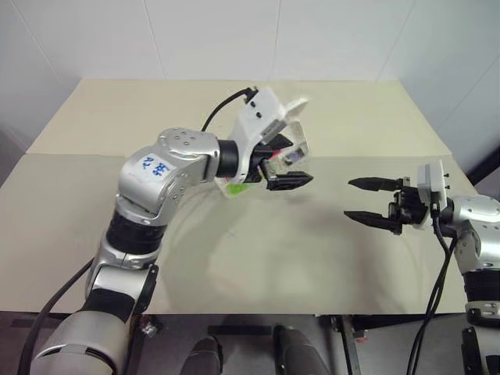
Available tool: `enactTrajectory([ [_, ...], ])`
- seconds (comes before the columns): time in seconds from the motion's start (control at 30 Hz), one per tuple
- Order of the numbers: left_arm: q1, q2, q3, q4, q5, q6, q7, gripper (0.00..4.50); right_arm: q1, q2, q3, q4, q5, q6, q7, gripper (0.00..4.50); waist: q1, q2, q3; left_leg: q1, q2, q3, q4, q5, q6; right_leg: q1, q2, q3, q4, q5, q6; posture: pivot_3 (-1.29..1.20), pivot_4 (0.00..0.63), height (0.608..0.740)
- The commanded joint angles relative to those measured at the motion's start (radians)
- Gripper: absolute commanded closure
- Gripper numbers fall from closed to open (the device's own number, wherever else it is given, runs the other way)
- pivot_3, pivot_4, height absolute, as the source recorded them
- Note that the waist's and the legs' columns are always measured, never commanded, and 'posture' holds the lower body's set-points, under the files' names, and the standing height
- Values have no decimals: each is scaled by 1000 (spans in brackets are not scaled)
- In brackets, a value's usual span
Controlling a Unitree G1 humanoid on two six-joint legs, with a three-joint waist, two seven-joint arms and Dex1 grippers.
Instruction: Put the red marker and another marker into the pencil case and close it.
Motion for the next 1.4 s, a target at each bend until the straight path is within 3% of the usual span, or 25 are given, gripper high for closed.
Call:
enactTrajectory([
  [0.03,23,-12,8,-65,-37,19,9,25,-39,2,-5,15,-1,-20,20,0,0,0,0,0,0,0,0,0,0,0,0,0,0,0,0,0,150,740],
  [0.53,36,-55,26,-65,-99,74,49,25,-37,12,-10,12,-8,-16,21,0,-2,0,0,0,0,0,0,0,0,0,0,0,1,0,0,0,150,740],
  [1.07,156,-94,68,-90,-218,114,61,25,-41,17,-6,19,-14,-12,16,0,-1,0,0,1,0,0,0,0,0,0,0,1,1,0,0,0,150,740],
  [1.4,130,-17,50,-41,-179,52,53,25,-63,32,4,32,-25,-11,15,0,-1,0,0,1,0,0,1,0,0,0,0,1,1,0,0,0,150,740],
])
